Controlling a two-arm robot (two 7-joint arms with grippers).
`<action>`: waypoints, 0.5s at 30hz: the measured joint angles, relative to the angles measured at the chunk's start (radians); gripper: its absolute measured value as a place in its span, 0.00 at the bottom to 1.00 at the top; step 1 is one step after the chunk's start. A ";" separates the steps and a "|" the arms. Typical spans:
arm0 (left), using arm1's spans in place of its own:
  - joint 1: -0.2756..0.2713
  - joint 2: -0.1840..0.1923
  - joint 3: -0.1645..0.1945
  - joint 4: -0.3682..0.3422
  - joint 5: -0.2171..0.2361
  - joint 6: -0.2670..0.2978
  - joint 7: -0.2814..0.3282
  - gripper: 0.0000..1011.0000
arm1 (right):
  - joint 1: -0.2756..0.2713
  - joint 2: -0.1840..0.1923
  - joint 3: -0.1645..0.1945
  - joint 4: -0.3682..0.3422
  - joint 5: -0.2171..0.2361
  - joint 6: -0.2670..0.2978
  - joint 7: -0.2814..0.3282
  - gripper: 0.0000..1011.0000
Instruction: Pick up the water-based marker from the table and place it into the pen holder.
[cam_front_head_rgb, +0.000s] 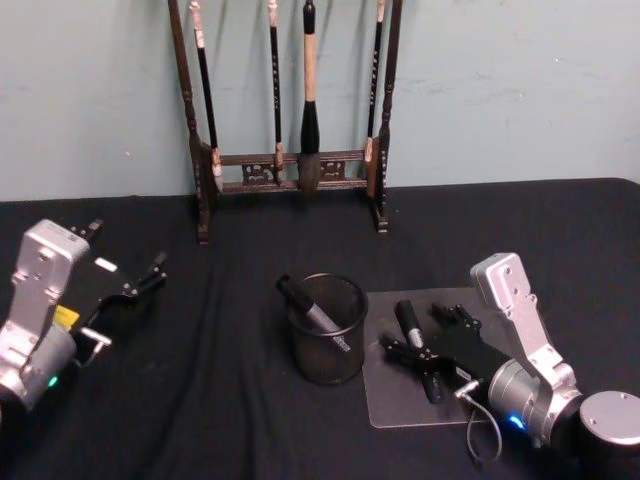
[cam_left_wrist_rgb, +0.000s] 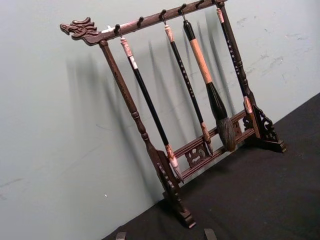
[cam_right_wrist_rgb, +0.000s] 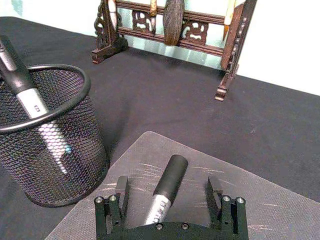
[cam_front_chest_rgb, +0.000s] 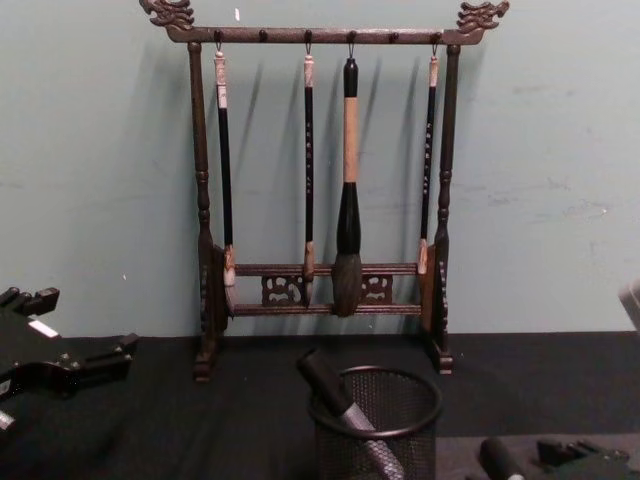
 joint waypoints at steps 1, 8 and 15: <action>0.000 0.000 0.000 0.000 0.000 0.000 0.000 1.00 | 0.000 0.000 0.000 0.001 -0.001 0.000 0.000 0.99; 0.000 0.000 0.000 0.000 0.000 0.000 0.000 1.00 | -0.001 0.000 -0.004 0.005 -0.010 -0.009 0.006 0.99; 0.000 0.000 0.000 0.000 0.000 0.000 0.000 1.00 | -0.001 0.000 -0.004 0.006 -0.010 -0.010 0.006 0.99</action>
